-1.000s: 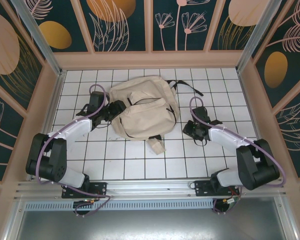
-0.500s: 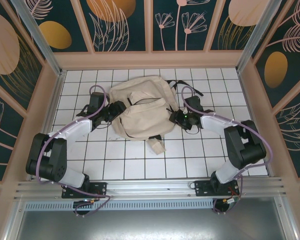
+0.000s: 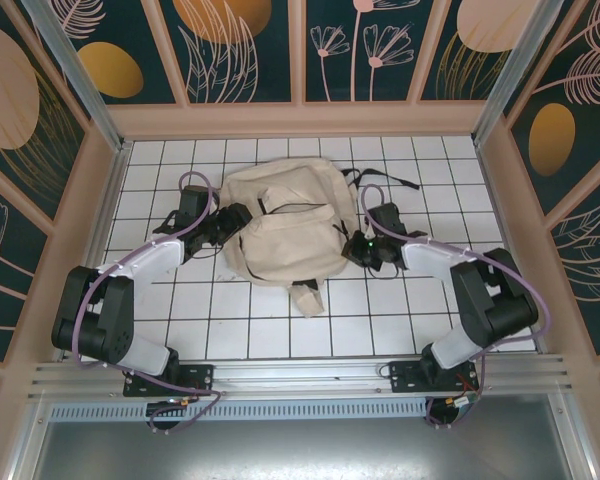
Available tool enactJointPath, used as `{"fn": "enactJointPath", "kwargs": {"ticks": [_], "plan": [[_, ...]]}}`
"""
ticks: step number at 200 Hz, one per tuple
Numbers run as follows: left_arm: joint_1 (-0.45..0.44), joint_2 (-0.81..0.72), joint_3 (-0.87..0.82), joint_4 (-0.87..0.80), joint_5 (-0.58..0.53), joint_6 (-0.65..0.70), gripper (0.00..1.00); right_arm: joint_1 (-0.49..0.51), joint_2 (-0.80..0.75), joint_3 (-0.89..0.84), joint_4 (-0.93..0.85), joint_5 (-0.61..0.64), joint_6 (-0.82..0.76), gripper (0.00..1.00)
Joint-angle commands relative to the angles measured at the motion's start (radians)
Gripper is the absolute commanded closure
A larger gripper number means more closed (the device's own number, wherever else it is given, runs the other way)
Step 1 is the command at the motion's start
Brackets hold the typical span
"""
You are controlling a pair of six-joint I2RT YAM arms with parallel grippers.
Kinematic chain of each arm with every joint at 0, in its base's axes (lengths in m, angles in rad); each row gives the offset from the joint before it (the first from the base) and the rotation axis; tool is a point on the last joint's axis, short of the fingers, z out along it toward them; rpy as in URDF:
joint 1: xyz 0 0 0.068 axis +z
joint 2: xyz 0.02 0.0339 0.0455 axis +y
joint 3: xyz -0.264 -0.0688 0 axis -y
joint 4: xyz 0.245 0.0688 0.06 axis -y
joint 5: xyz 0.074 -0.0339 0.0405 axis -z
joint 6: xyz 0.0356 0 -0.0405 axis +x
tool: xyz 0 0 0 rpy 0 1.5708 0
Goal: Pack the student bag
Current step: Move the student bag to the center of the table, then zip the student bag at the center of the table.
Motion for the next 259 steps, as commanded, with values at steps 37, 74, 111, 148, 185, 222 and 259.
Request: {"fn": "enactJointPath", "kwargs": {"ticks": [37,74,111,148,185,222,259], "plan": [[-0.013,-0.011,0.025,-0.01,-0.02,0.001,0.42,-0.034,-0.149,-0.029,-0.236,0.218,-0.027,0.75],[-0.013,-0.039,-0.005,-0.017,-0.081,-0.025,0.42,0.056,-0.179,0.143,-0.29,0.343,-0.106,0.48],[-0.013,-0.048,-0.047,-0.008,-0.097,-0.051,0.41,0.223,-0.031,0.361,-0.295,0.412,-0.221,0.46],[-0.012,-0.047,-0.109,0.057,-0.051,-0.081,0.43,0.346,0.145,0.564,-0.248,0.418,-0.317,0.47],[-0.012,-0.02,-0.134,0.131,0.027,-0.096,0.49,0.406,0.346,0.774,-0.263,0.422,-0.398,0.54],[-0.013,0.003,-0.123,0.138,0.042,-0.092,0.53,0.421,0.474,0.926,-0.278,0.39,-0.424,0.6],[-0.012,0.016,-0.116,0.131,0.052,-0.09,0.54,0.421,0.568,1.045,-0.385,0.586,-0.375,0.62]]}}
